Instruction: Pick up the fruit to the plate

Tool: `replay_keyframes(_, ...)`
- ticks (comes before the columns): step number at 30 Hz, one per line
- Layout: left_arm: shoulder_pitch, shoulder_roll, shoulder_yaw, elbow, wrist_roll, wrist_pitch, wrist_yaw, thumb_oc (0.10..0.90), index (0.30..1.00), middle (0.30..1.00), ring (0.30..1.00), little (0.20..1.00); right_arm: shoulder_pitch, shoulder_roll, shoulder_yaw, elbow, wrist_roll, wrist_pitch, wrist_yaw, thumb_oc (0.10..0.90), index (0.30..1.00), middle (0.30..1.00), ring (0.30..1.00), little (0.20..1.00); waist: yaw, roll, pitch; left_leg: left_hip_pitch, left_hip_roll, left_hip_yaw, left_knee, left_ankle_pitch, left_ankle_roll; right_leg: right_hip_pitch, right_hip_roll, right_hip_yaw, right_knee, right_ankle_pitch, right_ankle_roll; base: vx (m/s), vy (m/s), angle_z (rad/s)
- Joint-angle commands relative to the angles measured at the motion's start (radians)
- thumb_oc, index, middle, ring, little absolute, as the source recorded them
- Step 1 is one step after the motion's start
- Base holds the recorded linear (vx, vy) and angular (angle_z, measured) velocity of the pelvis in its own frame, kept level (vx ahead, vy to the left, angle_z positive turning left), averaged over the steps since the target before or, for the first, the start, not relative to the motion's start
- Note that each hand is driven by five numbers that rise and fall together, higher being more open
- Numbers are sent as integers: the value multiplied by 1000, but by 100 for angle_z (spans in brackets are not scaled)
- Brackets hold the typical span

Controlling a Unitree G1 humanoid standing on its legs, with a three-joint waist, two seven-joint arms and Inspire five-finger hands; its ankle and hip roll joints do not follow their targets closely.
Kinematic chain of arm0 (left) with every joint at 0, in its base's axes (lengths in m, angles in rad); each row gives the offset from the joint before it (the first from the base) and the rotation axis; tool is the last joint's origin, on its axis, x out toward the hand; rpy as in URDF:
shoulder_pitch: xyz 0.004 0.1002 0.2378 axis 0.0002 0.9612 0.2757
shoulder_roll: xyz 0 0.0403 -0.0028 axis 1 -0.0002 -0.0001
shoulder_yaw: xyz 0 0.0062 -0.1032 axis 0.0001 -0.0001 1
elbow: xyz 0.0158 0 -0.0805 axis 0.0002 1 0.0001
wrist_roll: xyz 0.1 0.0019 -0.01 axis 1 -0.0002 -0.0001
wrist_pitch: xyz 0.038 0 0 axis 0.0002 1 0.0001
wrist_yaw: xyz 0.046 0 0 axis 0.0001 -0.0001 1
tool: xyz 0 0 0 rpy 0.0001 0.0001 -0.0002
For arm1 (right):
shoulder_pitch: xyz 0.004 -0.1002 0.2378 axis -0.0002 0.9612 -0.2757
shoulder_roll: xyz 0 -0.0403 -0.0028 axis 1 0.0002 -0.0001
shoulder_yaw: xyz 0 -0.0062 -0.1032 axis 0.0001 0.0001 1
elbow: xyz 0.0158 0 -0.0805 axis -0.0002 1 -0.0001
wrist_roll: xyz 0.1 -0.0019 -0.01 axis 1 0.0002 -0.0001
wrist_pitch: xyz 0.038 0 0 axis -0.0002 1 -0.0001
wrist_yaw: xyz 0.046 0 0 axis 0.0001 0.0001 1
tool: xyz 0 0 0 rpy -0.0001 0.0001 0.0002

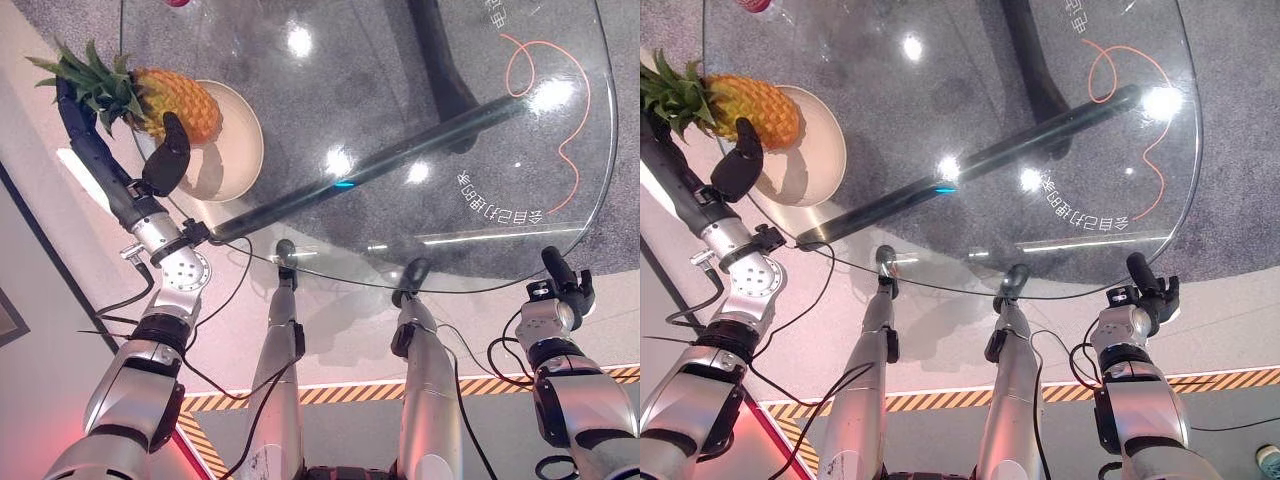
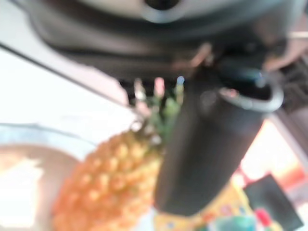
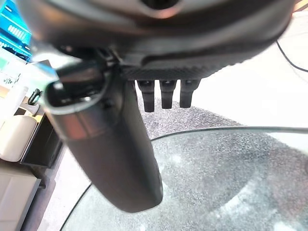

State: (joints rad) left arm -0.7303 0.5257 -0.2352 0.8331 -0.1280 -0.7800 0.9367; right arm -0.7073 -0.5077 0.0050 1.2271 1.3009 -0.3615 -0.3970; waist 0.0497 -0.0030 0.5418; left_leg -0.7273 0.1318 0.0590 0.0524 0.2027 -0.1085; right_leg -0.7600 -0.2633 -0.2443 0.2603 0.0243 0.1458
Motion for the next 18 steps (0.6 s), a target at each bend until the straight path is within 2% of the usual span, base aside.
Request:
replay_keyframes(1, -10, -9, -10, -50, 92, -73, 34, 800, 900, 900, 900, 900, 27, -62, -16, -10, 16, -48, -28, 800, 900, 900, 900, 900, 4, -2, -22, -10, 21, -27, 122, -125, -31, 19, -5, -12, -32, 60, 43, 0, 0, 0)
replay_keyframes(8, 2, -7, -22, -70, 129, -77, 45, 800, 900, 900, 900, 900, 28, -68, -20, 0, 20, -48, -17, 800, 900, 900, 900, 900, 10, 2, -22, -2, 20, -28, 119, -126, -30, 25, -10, -15, -32, 62, 45, 0, 0, 0)
replay_keyframes(18, 43, -9, -19, -90, 111, -77, 37, 800, 900, 900, 900, 900, 41, -76, -31, 3, 28, -51, -8, 800, 900, 900, 900, 900, 21, 10, -22, 8, 16, -30, 115, -127, -29, 37, -18, -23, -34, 61, 49, -2, 2, 1)
